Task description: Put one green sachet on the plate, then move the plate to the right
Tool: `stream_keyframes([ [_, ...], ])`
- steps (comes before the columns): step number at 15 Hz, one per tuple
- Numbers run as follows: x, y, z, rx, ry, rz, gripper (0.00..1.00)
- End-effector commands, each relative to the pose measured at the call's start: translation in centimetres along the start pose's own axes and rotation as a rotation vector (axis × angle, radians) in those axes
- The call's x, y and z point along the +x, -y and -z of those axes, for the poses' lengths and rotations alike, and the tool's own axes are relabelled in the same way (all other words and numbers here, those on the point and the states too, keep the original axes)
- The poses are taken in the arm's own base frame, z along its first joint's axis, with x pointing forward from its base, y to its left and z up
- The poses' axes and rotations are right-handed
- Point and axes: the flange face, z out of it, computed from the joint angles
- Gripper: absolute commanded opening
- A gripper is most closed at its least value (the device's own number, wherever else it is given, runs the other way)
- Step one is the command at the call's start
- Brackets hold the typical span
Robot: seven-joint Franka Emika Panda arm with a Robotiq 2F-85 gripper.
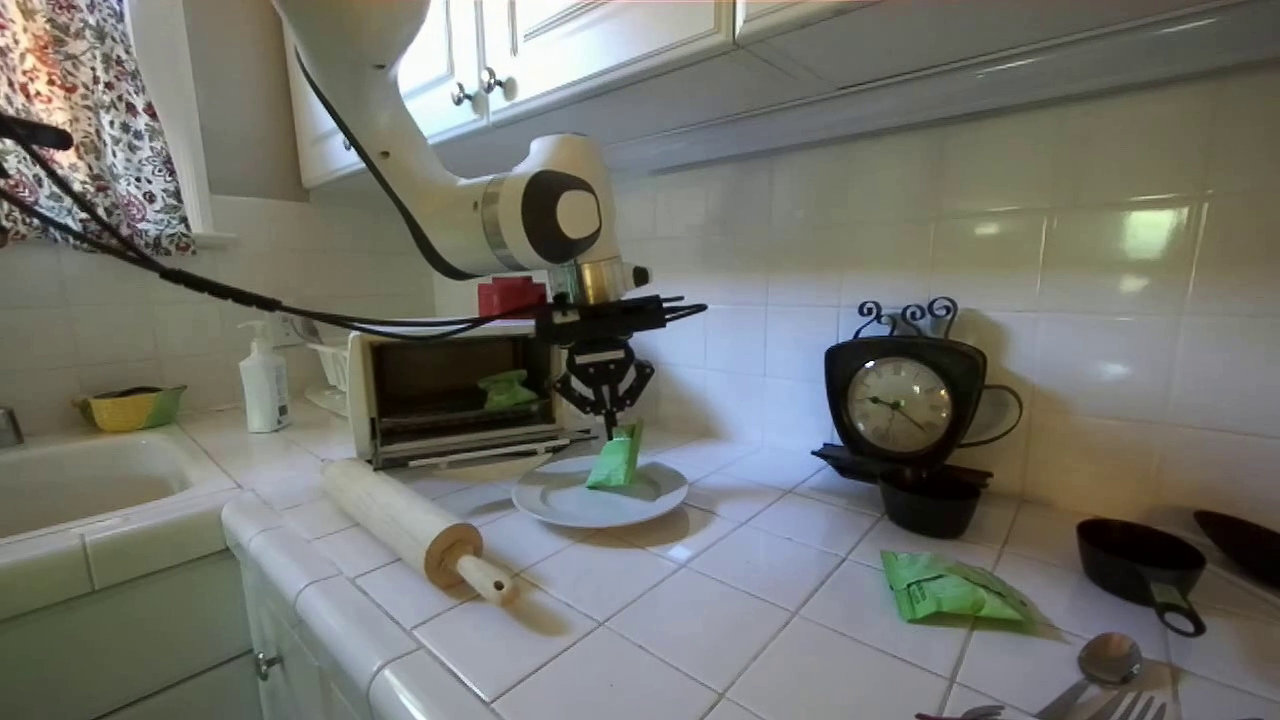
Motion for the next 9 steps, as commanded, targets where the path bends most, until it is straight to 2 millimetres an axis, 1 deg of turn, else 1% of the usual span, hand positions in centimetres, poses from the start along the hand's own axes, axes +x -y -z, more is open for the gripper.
stream_keyframes([
  [1, -0.5, 1.1, -0.2, 0.033, -0.043, -0.026, 0.00],
  [4, -0.8, 2.0, -0.9, 0.062, -0.050, -0.054, 0.00],
  [7, -1.3, 2.5, -1.6, 0.088, -0.045, -0.083, 0.00],
  [9, -2.2, 2.4, -1.8, 0.096, -0.028, -0.113, 0.00],
])
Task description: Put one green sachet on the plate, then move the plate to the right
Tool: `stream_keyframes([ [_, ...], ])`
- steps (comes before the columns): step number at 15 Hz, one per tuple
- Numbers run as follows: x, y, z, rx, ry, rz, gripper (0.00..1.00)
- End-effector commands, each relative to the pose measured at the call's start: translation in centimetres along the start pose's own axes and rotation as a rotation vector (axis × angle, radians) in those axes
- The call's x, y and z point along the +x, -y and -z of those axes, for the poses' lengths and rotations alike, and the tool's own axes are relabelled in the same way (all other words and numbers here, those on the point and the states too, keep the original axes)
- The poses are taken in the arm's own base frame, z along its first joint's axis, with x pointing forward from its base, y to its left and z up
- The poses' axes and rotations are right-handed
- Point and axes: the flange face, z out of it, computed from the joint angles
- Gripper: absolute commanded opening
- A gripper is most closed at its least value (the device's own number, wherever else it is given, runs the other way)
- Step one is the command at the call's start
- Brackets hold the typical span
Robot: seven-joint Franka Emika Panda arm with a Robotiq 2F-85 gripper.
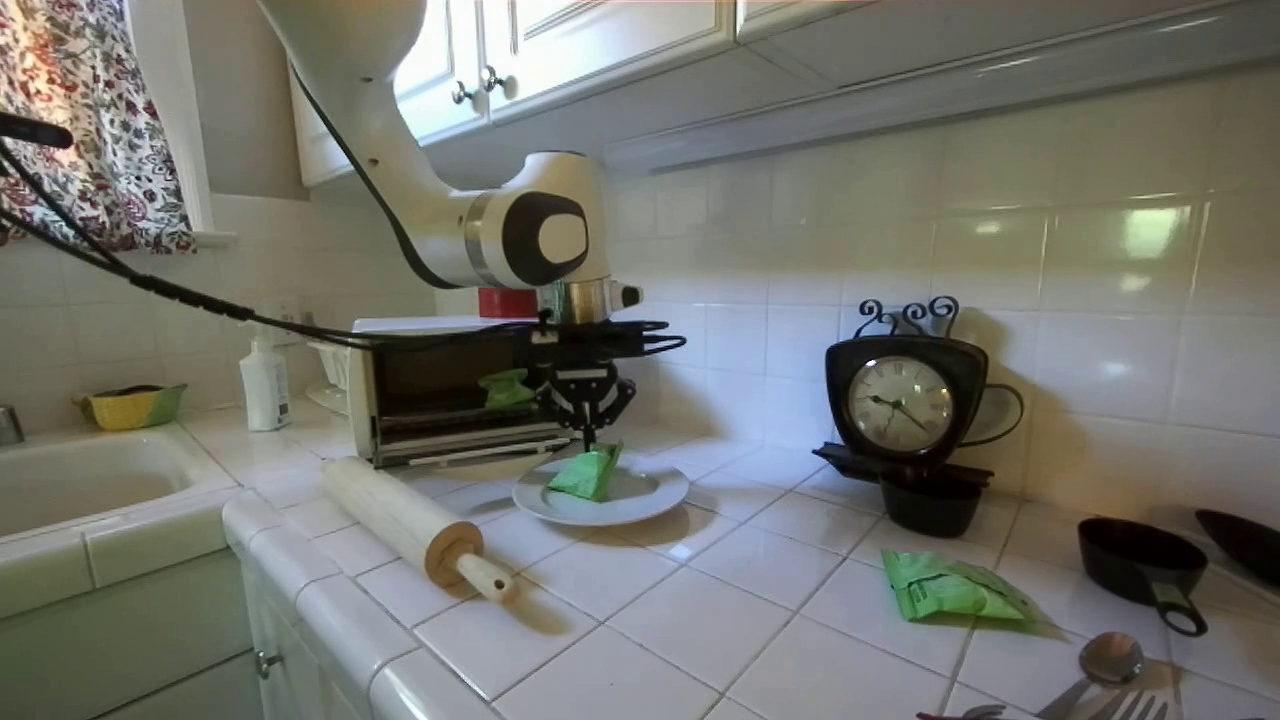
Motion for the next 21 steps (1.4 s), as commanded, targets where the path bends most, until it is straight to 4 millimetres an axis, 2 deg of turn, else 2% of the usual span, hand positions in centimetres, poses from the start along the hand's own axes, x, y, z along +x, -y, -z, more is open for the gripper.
stream_keyframes([
  [1, -2.0, 0.2, -0.1, 0.025, 0.010, -0.062, 0.00],
  [5, -3.8, -1.0, -0.3, 0.024, 0.046, -0.109, 0.00],
  [9, -4.6, -2.7, -0.1, 0.014, 0.065, -0.128, 0.00],
  [10, -4.8, -2.9, 0.0, 0.016, 0.065, -0.128, 0.26],
  [11, -4.9, -3.2, 0.1, 0.016, 0.070, -0.131, 0.27],
  [21, -5.2, -4.6, 0.2, 0.006, 0.110, -0.116, 0.96],
])
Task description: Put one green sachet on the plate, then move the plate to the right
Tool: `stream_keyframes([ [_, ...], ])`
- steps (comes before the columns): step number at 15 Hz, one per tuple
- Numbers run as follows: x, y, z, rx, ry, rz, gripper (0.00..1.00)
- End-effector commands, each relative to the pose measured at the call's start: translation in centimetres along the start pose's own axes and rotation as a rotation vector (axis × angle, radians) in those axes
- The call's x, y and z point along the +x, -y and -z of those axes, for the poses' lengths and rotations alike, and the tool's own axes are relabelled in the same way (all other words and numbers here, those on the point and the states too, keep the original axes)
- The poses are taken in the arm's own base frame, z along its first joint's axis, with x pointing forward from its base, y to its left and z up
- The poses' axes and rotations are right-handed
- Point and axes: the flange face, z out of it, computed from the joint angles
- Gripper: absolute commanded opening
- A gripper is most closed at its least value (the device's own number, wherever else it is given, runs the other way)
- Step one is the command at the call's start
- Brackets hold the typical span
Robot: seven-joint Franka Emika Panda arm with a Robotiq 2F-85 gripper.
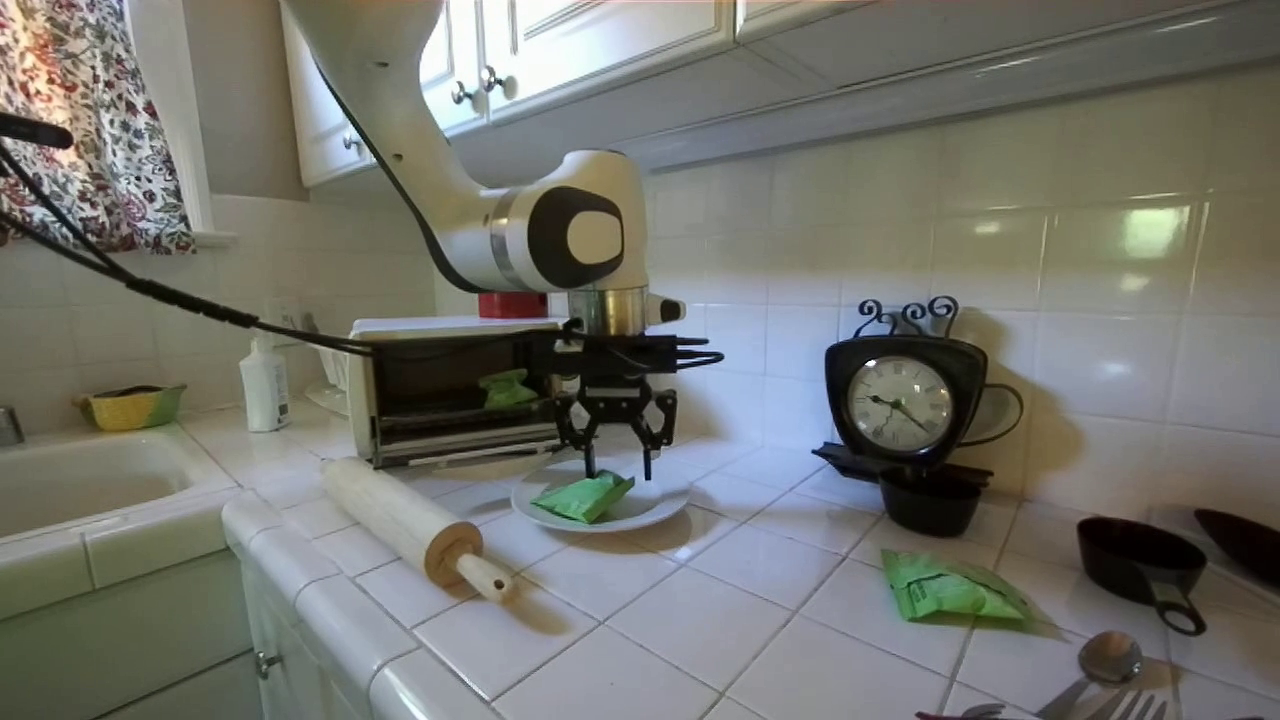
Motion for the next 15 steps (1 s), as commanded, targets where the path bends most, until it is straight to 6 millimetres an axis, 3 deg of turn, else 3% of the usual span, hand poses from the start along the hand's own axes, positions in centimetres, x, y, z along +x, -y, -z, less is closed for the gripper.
stream_keyframes([
  [1, 0.1, -0.8, 1.0, -0.021, 0.035, 0.011, 0.99],
  [8, -0.3, -2.5, 1.8, -0.038, 0.076, -0.020, 1.00],
  [15, -3.4, -5.2, 0.6, -0.015, 0.104, -0.151, 1.00],
])
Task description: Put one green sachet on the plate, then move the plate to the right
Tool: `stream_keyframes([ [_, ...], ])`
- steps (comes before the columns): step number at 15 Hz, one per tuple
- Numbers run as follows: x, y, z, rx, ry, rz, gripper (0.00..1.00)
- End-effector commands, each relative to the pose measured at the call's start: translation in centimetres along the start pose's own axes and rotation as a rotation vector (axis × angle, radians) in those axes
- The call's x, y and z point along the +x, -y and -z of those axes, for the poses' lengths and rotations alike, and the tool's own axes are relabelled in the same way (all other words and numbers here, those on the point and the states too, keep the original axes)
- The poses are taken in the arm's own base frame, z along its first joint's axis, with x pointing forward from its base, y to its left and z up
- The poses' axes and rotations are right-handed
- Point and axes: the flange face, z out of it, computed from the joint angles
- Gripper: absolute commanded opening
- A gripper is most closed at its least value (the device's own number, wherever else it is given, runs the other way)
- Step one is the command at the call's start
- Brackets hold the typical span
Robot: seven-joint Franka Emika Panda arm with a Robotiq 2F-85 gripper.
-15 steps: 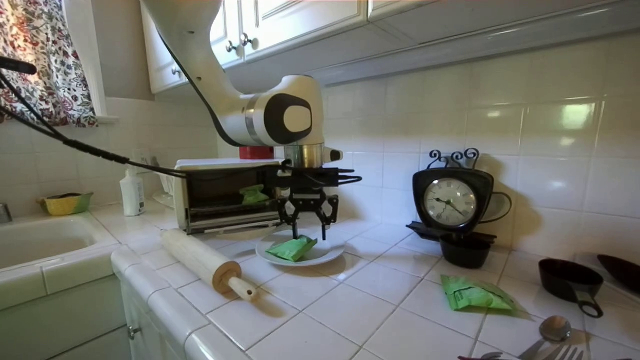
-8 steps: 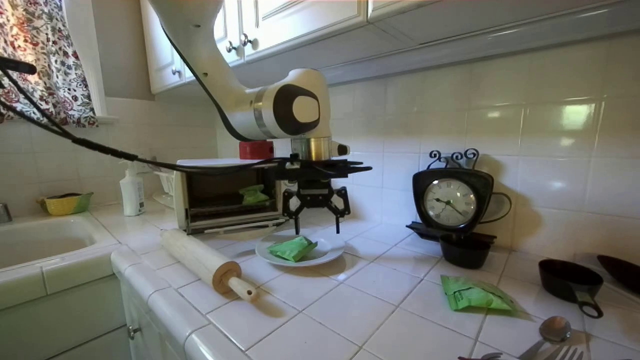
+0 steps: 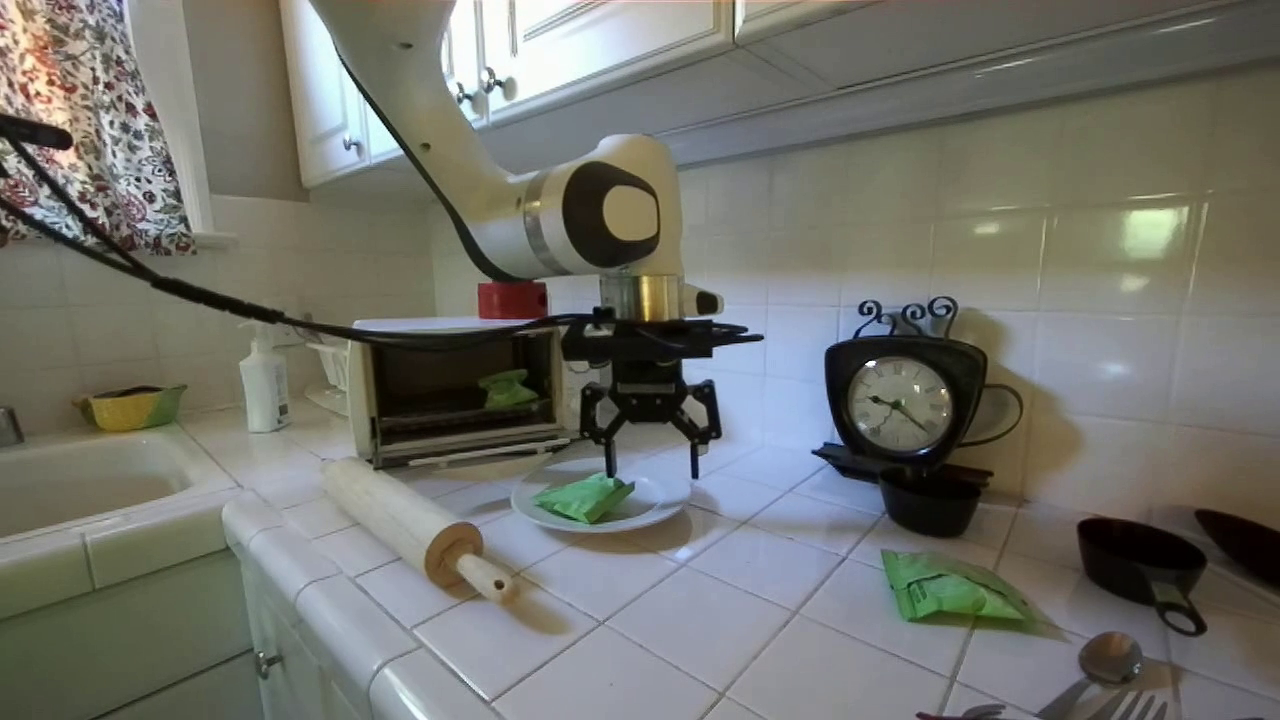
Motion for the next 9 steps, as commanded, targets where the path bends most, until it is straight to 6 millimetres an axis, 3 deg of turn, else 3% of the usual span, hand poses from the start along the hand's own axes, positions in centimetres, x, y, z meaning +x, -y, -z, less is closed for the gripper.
stream_keyframes([
  [1, -1.9, -1.9, -0.9, 0.015, 0.007, -0.086, 1.00],
  [6, -4.2, -5.4, -2.8, 0.025, -0.196, -0.168, 1.00],
  [9, -4.6, -6.6, -3.8, 0.052, -0.298, -0.205, 1.00],
])
